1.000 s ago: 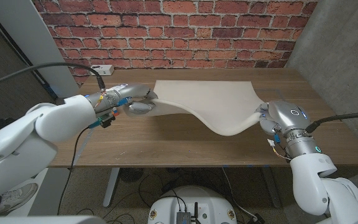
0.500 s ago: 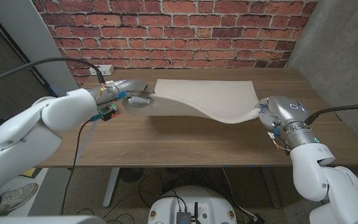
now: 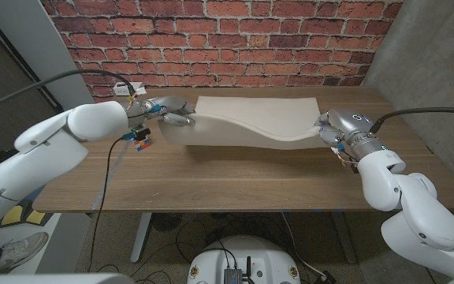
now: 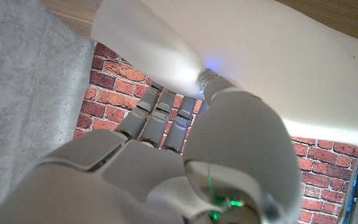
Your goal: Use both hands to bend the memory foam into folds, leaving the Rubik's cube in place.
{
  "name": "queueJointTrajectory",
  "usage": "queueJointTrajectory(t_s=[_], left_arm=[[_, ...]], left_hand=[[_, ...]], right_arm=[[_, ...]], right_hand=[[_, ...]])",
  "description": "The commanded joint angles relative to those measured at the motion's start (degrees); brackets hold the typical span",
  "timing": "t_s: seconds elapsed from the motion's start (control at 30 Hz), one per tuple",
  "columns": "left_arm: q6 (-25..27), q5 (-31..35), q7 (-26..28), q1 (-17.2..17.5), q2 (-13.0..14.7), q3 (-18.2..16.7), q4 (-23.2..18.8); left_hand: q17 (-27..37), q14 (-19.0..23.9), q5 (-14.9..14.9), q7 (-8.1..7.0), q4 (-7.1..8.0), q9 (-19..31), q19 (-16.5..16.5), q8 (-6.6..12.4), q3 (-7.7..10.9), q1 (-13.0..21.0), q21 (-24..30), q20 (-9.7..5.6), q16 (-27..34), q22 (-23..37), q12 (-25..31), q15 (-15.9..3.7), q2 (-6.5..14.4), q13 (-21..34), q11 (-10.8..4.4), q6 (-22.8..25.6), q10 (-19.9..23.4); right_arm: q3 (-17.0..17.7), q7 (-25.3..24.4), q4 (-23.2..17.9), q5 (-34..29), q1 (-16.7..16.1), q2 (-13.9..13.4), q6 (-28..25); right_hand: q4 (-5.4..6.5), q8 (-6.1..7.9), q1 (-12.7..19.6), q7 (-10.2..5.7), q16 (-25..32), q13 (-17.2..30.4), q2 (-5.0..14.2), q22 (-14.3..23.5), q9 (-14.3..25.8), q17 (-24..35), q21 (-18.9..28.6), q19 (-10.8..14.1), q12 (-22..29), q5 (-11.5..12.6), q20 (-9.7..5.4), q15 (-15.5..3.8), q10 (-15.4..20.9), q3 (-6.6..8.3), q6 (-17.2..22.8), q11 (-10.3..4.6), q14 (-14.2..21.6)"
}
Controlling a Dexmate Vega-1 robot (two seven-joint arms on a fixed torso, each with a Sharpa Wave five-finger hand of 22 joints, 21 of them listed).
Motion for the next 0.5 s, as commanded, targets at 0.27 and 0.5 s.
queueJointTrajectory(t_s=[0.27, 0.5], left_arm=[[-0.65, -11.56, -0.93, -19.63, 2.82, 17.66, 11.78], [-0.72, -12.32, 0.36, -21.86, 3.24, 20.07, 12.32]], left_hand=[[0.15, 0.77, -0.33, 0.53, -0.44, -0.12, 0.84, -0.39, 0.24, 0.58, 0.70, 0.16, 0.21, 0.06, 0.12, -3.01, 1.12, 0.04, -3.15, 0.21, 3.93], [0.16, 0.74, -0.40, 0.62, -0.56, -0.17, 0.79, -0.58, 0.30, 0.56, 0.96, 0.18, 0.14, 0.05, 0.10, -2.83, 1.12, 0.06, -3.16, 0.23, 4.02]], right_arm=[[-5.84, 2.88, 7.14, 9.68, 15.47, -5.08, 3.36], [-7.52, 1.88, 8.20, 11.09, 18.23, -6.24, 3.59]], right_hand=[[-0.21, 0.07, 0.00, 0.74, -0.32, 0.23, 0.34, 0.09, 0.20, 0.34, 0.60, -0.50, -0.03, 0.09, -2.00, -9.20, 0.44, 0.02, 1.62, 0.30, 0.67], [-0.25, 0.13, 0.02, 0.75, -0.47, 0.29, 0.38, 0.09, 0.47, 0.40, 0.70, -0.50, -0.03, 0.12, -2.00, -9.26, 0.43, 0.04, 1.33, 0.29, 0.72]])
